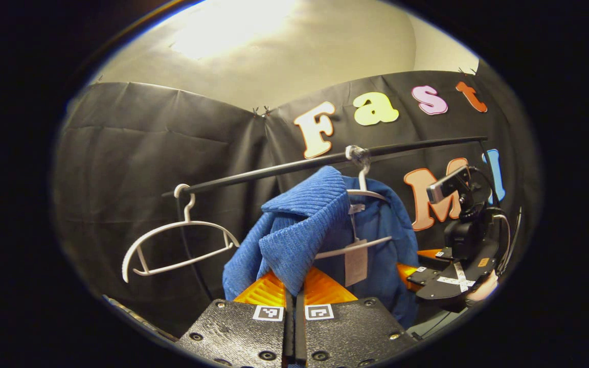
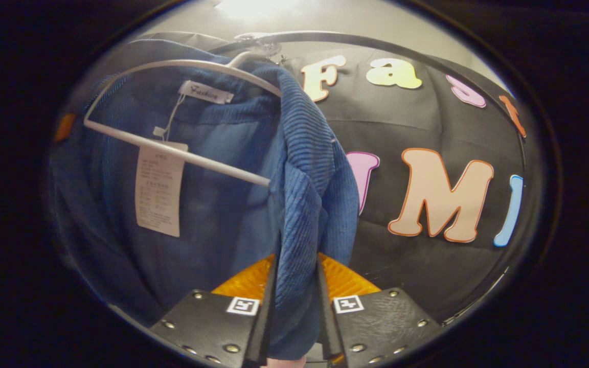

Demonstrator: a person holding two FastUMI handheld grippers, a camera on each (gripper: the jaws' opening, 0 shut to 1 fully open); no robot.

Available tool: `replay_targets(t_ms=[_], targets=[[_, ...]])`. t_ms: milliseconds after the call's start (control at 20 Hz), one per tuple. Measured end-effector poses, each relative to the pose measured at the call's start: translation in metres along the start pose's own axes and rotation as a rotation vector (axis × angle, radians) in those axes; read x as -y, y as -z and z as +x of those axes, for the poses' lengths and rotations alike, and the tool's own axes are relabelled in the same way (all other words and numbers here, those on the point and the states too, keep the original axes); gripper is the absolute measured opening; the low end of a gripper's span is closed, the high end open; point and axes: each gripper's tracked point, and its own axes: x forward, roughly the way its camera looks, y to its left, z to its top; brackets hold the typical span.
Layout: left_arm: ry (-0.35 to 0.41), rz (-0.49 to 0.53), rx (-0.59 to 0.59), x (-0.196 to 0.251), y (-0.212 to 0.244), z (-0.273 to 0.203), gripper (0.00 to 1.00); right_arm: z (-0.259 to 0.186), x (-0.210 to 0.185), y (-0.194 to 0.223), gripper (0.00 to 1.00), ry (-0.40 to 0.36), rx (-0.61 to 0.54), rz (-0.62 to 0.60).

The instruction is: Grasp the clothes on the hanger with both hands and then place them into the laundry hamper below.

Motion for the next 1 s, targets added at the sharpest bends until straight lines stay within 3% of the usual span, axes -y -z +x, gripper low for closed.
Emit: replay_targets(t_ms=[50,200,700,1000], targets=[[-0.017,-0.004,-0.003,-0.006,-0.001,-0.001,0.02,0.004,0.006,0.006,0.34,0.022,-0.026,-0.006],[-0.066,-0.018,0.006,-0.026,-0.011,-0.002,0.01,0.004,0.013,0.005,0.03,0.041,-0.052,0.015],[-0.108,-0.111,0.037,-0.06,-0.037,-0.01,0.01,-0.002,0.084,-0.032,0.03,0.198,0.038,0.019],[-0.124,-0.105,0.052,-0.075,-0.051,-0.007,0.0,0.002,0.13,-0.069,0.03,0.274,0.138,0.063]])
